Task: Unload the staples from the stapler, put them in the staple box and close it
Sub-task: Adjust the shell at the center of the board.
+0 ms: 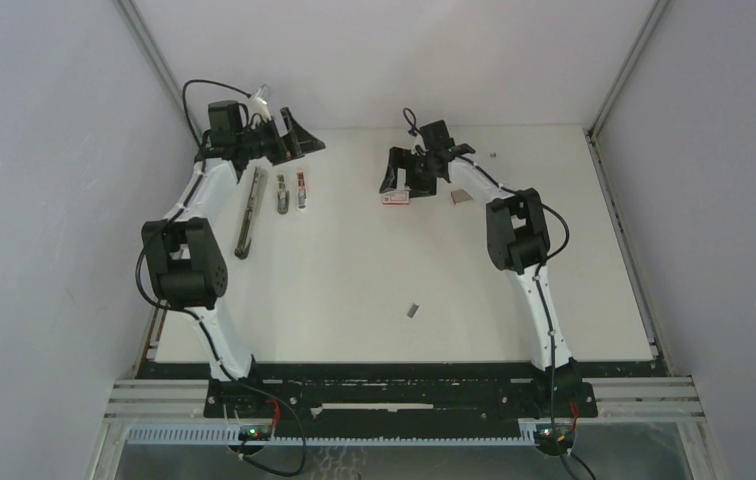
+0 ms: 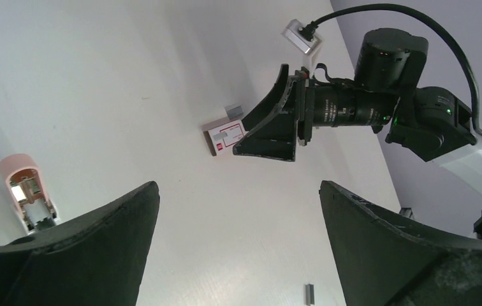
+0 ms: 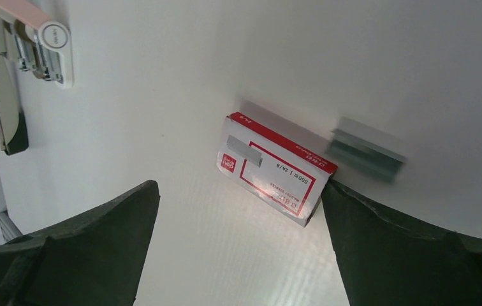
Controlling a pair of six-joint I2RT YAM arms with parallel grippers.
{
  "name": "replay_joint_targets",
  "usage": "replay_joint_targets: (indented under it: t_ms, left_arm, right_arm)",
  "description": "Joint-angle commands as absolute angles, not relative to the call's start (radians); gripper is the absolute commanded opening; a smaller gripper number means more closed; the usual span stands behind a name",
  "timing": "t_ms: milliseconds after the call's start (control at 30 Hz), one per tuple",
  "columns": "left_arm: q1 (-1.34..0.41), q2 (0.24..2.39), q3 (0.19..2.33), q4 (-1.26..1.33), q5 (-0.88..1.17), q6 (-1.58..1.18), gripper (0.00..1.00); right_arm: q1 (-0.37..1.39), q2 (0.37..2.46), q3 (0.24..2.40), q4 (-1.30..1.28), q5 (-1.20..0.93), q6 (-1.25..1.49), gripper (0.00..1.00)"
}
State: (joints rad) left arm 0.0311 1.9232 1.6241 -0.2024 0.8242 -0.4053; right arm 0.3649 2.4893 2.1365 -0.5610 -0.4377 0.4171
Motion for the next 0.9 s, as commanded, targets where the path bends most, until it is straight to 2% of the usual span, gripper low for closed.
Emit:
replay_joint_targets:
  t_ms: [0, 167, 533, 667, 867]
  left_arm:
    - [0.044, 1.824, 1.618, -0.242, 0.856, -0.318, 1.00]
    - [0.044, 1.828, 1.608, -0.242, 0.850, -0.320, 1.00]
    - [0.016, 1.916, 1.634, -0.143, 0.821, -0.406, 1.00]
    - [-0.041, 1.980, 1.697, -0.142, 0.785, -0.438, 1.00]
    - [-0.146, 2.136, 1.852, -0.148, 0.740, -0.532, 1.00]
  right_arm:
    - [0.423, 2.538, 2.194, -0.549, -0.463, 0.447, 1.00]
    - [0.441, 2.533, 2.278, -0.584, -0.428, 0.398, 1.00]
    - [0.411, 2.387, 2.372, -0.685, -0.380, 0.177, 1.00]
    - [0.360, 2.326, 2.325, -0.707, -0.391, 0.169, 1.00]
    - [0.281, 2.174, 2.143, -0.683, -0.436, 0.122, 1.00]
